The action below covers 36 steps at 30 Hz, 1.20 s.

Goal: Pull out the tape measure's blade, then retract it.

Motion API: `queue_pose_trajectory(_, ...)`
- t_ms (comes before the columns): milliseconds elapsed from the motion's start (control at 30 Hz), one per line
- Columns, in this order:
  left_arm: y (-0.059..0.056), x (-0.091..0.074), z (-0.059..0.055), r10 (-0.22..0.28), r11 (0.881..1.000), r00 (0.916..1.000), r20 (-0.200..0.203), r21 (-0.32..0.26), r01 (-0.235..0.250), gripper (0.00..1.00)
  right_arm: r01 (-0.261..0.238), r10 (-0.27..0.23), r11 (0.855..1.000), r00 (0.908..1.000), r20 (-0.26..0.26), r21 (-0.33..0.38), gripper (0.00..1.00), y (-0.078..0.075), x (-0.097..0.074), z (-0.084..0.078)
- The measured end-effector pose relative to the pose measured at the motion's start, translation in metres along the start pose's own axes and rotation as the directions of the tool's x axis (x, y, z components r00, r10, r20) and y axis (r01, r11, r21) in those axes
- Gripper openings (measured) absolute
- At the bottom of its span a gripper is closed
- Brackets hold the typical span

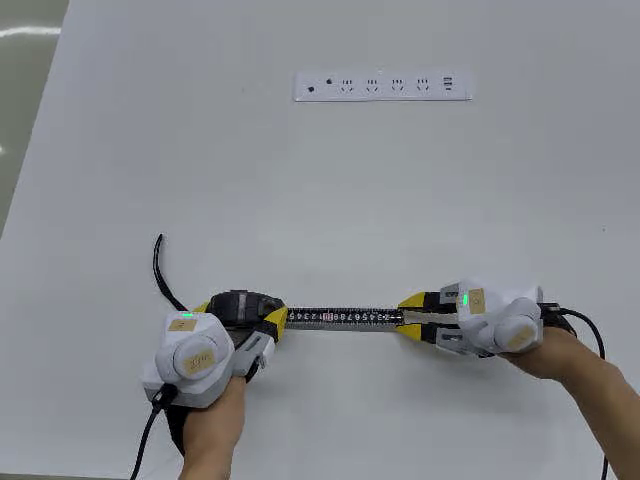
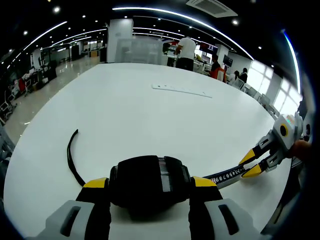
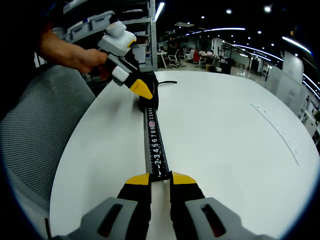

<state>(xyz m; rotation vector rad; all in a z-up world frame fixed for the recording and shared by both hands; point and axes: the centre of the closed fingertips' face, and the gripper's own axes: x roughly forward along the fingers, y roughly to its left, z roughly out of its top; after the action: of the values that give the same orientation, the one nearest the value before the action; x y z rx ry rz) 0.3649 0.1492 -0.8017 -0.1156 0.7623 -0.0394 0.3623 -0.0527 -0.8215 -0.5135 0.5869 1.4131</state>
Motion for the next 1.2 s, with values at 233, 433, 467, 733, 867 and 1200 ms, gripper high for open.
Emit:
queue_pose_trajectory(233, -0.001, 0.0, 0.0, -0.003, 1.0, 1.0, -0.002, -0.001, 0.003, 0.6, 0.0, 0.0, 1.0, 1.0, 0.002, 0.0, 0.12, 0.0, 0.003, 0.002)
queue_pose_trajectory(433, -0.001, 0.0, 0.0, -0.003, 1.0, 1.0, -0.001, -0.003, 0.003, 0.6, 0.001, -0.001, 1.0, 1.0, 0.005, 0.0, 0.12, 0.001, 0.006, 0.006)
queue_pose_trajectory(467, 0.0, 0.0, 0.0, -0.003, 1.0, 1.0, -0.001, -0.003, 0.003, 0.6, 0.001, -0.001, 1.0, 1.0, 0.007, 0.001, 0.12, 0.001, 0.006, 0.007)
queue_pose_trajectory(733, 0.0, 0.0, 0.0, -0.005, 1.0, 1.0, -0.002, -0.004, 0.005, 0.6, -0.002, 0.002, 1.0, 0.9999, 0.011, -0.002, 0.12, 0.002, 0.012, 0.011)
queue_pose_trajectory(867, 0.0, 0.0, 0.0, -0.006, 1.0, 1.0, -0.003, -0.004, 0.006, 0.6, -0.003, 0.003, 1.0, 0.9999, 0.015, 0.0, 0.12, 0.002, 0.014, 0.012)
queue_pose_trajectory(1200, 0.0, 0.0, 0.0, -0.008, 1.0, 1.0, -0.004, -0.007, 0.008, 0.6, -0.008, 0.008, 1.0, 0.9996, 0.025, 0.002, 0.12, 0.003, 0.023, 0.02)
